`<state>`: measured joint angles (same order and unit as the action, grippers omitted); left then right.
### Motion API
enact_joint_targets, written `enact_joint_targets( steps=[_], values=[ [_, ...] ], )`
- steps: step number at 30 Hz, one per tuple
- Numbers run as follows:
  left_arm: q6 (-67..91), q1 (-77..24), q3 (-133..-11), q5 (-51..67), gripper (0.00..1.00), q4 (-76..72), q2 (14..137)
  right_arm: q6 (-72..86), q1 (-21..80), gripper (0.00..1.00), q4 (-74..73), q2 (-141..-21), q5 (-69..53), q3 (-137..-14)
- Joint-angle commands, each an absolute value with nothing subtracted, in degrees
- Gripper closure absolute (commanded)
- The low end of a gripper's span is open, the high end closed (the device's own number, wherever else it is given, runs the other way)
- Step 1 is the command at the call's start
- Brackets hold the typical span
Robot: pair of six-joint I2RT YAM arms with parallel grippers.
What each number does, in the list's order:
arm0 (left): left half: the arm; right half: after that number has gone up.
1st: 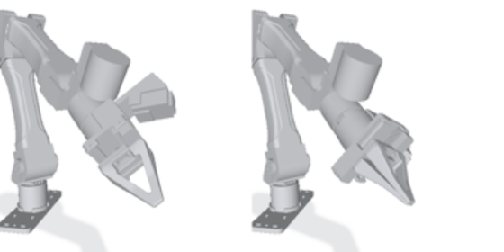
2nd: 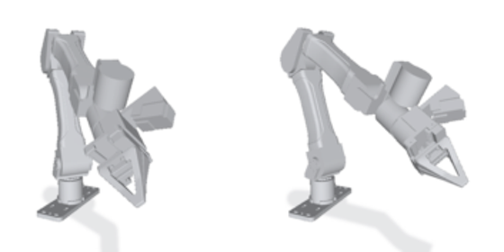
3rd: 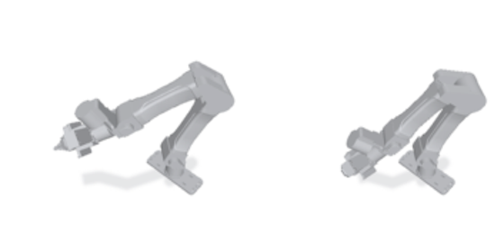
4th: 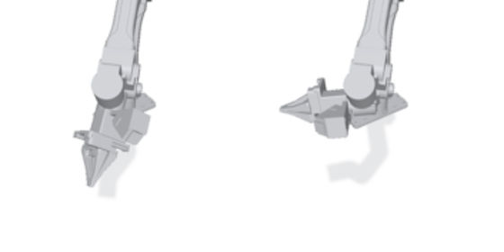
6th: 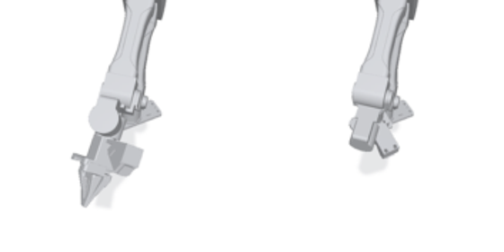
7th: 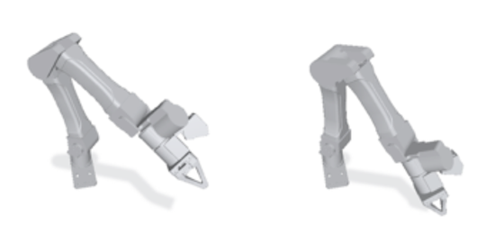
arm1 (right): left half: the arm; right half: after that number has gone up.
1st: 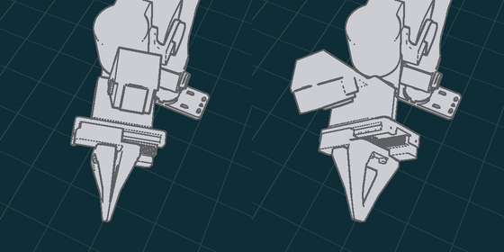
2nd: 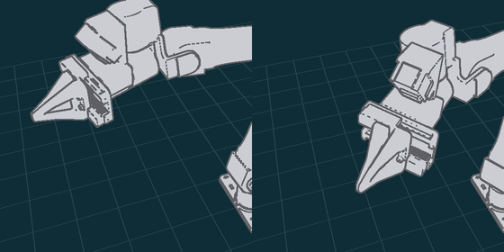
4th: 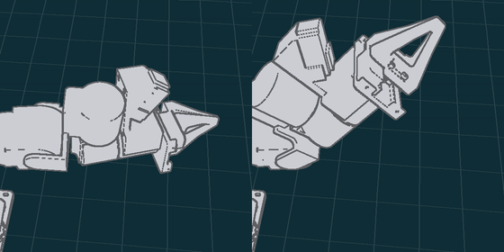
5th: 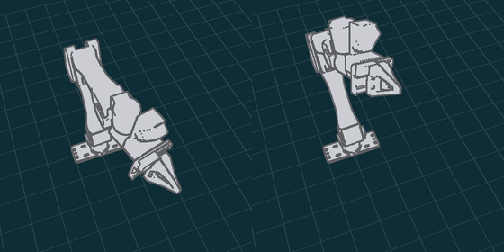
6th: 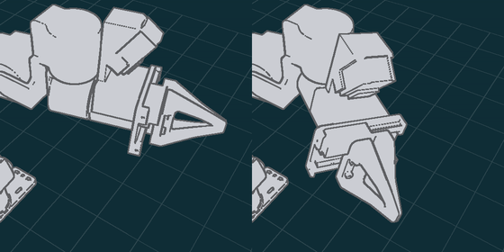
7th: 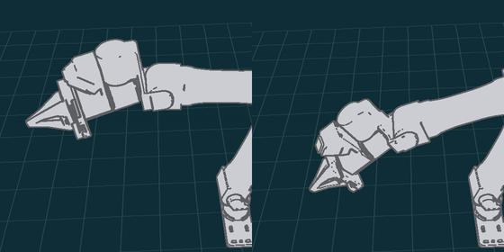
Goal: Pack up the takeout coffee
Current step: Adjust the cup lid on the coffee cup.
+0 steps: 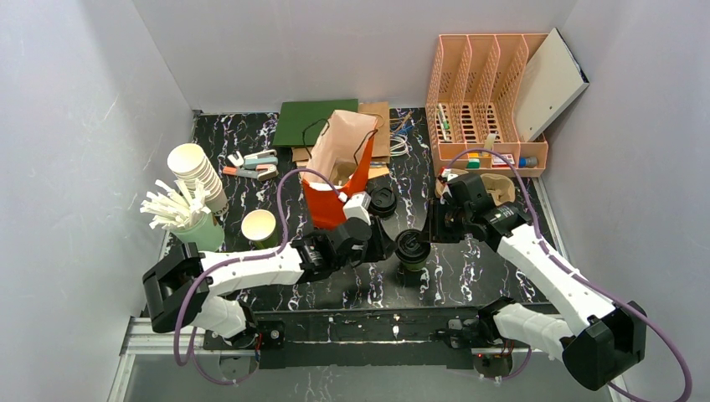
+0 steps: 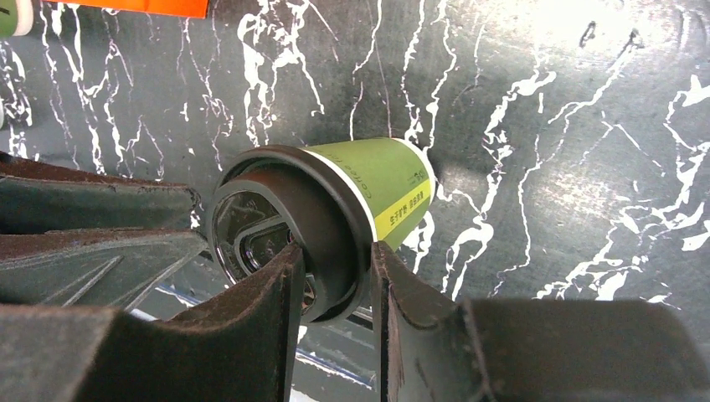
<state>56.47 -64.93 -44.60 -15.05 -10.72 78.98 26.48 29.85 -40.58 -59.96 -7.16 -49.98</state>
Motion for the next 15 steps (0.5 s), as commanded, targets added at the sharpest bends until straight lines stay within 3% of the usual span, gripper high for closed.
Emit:
enact_joint_targets(
  steps=[1, 15],
  values=[
    [55.3, -64.3, -46.7, -14.6, 0.68, -12.3, 80.5, 25.5, 29.5, 0.72, -43.1, -58.6, -5.2, -50.3],
    [55.2, -63.0, -47.7, -10.9, 0.72, -15.4, 84.0, 27.5, 29.0, 0.75, -39.5, -56.7, -9.5, -48.3]
  ],
)
